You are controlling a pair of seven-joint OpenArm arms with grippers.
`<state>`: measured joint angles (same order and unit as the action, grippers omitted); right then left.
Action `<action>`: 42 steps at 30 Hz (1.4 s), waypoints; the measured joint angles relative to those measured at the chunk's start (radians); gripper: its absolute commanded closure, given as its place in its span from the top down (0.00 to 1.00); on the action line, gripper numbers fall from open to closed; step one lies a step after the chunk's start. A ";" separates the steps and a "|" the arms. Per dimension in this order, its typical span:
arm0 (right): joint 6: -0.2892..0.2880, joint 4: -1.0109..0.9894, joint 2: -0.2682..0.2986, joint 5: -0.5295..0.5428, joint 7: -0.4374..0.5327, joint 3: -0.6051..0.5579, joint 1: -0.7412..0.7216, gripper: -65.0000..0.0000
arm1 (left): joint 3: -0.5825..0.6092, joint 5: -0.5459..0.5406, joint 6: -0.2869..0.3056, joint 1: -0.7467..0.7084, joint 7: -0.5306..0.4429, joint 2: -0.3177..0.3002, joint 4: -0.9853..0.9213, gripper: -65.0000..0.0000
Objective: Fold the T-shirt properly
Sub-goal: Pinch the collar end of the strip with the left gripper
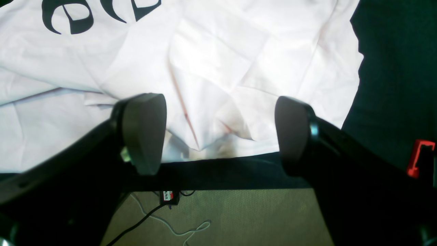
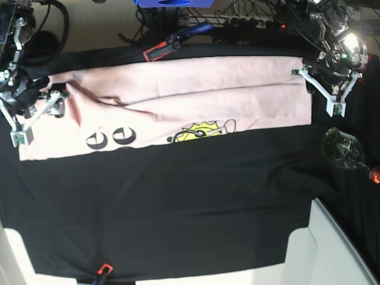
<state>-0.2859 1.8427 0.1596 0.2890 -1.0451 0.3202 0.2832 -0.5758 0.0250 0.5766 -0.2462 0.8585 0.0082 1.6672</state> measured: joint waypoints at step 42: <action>0.000 0.000 0.000 -0.003 0.001 -0.007 -0.014 0.73 | 0.047 -0.346 -0.026 0.107 -0.054 -0.166 -0.425 0.51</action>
<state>-0.2859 1.8427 0.1596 0.2863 -1.0439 0.3134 0.2691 -0.5293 -0.3214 0.5510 -0.1394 0.8043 -0.1574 1.2419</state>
